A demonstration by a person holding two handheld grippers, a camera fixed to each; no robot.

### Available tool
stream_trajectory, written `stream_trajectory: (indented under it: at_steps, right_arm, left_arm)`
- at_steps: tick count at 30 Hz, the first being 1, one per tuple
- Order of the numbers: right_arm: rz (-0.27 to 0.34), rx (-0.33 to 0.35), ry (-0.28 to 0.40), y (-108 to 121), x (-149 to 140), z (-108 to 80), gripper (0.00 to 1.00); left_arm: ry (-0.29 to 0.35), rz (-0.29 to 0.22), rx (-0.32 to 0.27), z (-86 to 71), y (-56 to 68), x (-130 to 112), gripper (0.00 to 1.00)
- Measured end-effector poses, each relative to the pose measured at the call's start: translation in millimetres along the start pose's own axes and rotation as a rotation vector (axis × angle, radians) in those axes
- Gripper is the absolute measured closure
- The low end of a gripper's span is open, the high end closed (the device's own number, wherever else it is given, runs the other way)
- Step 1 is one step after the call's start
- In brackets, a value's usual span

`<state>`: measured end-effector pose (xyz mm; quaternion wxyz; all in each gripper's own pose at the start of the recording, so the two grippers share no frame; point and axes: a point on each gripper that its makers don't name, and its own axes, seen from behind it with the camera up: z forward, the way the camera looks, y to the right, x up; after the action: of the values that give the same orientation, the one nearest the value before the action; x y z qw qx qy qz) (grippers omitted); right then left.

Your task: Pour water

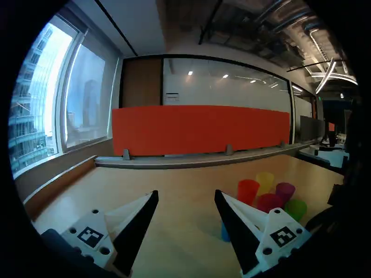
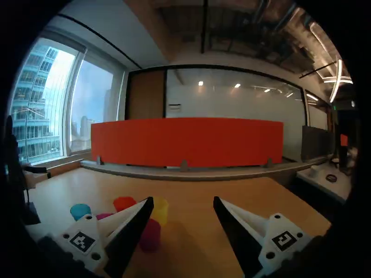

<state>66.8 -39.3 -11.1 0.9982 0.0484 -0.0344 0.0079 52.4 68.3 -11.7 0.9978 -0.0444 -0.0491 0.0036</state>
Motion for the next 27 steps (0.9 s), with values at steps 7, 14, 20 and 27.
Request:
stream_trajectory:
  at_steps: [7,14,20,27]
  right_arm:
    - [0.058,-0.044,0.022,11,0,0.2,0.00]
    - [0.046,-0.065,0.022,16,-1,-1.9,0.01]
    - [0.002,-0.064,0.067,12,14,-4.5,0.01]
    - [-0.050,-0.057,0.083,2,25,-5.8,0.01]
  left_arm:
    - [0.039,-0.005,0.027,1.6,-0.7,7,0.10]
    - [0.085,0.008,0.056,1.5,-5.3,17,0.10]
    - [0.103,0.019,0.074,2.4,-8.2,17,0.10]
    - [0.123,0.040,0.098,2.6,-19.3,10,0.10]
